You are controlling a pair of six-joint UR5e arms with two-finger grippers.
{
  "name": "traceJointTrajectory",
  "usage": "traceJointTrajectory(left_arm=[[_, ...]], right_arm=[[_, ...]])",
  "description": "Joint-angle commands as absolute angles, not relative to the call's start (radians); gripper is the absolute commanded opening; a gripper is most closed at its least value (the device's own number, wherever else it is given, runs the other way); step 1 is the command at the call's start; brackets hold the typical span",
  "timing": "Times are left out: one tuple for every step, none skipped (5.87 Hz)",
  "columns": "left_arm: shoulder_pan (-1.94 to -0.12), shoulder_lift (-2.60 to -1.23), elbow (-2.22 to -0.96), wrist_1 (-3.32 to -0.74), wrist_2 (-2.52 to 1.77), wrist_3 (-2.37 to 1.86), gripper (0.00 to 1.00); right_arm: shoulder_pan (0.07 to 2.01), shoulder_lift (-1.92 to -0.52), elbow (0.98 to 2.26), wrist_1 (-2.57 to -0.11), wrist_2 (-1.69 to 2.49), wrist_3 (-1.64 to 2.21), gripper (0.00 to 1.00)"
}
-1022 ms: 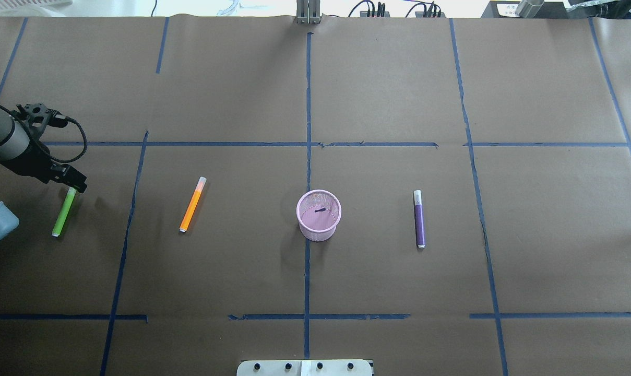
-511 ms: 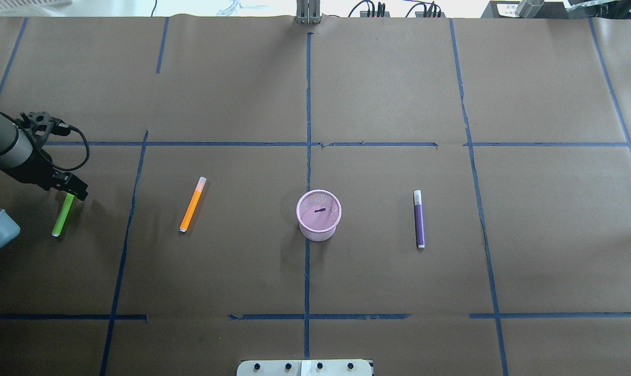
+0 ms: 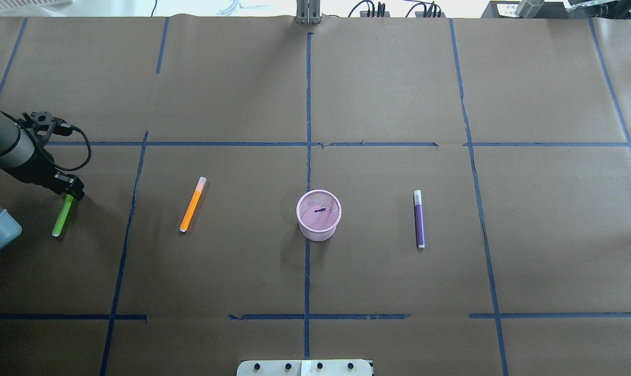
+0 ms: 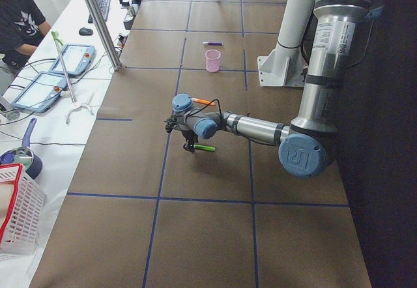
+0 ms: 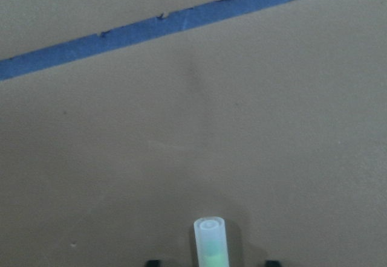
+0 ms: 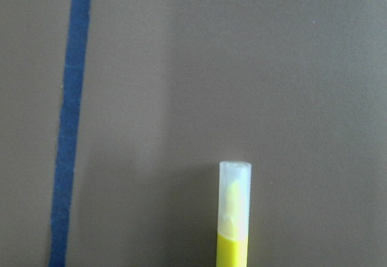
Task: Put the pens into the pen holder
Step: 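Lower the left gripper and close it on the green highlighter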
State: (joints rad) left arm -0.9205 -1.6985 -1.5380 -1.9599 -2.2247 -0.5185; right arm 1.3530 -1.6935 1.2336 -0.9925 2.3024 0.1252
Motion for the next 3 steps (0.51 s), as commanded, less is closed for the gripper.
traceJointTrajectory(left_arm=[[-0.919, -1.700, -1.540, -1.959, -2.226, -0.517, 0.20], [-0.919, -1.700, -1.543, -1.959, -2.226, -0.517, 0.08], [-0.920, -1.704, -1.548, -1.957, -2.229, -0.515, 0.04]], right_arm=[[1.353, -1.694, 1.235, -0.992, 2.304, 0.129, 1.00], [1.353, -1.694, 1.233, -0.992, 2.303, 0.129, 1.00], [1.353, -1.694, 1.235, -0.992, 2.303, 0.129, 1.00]])
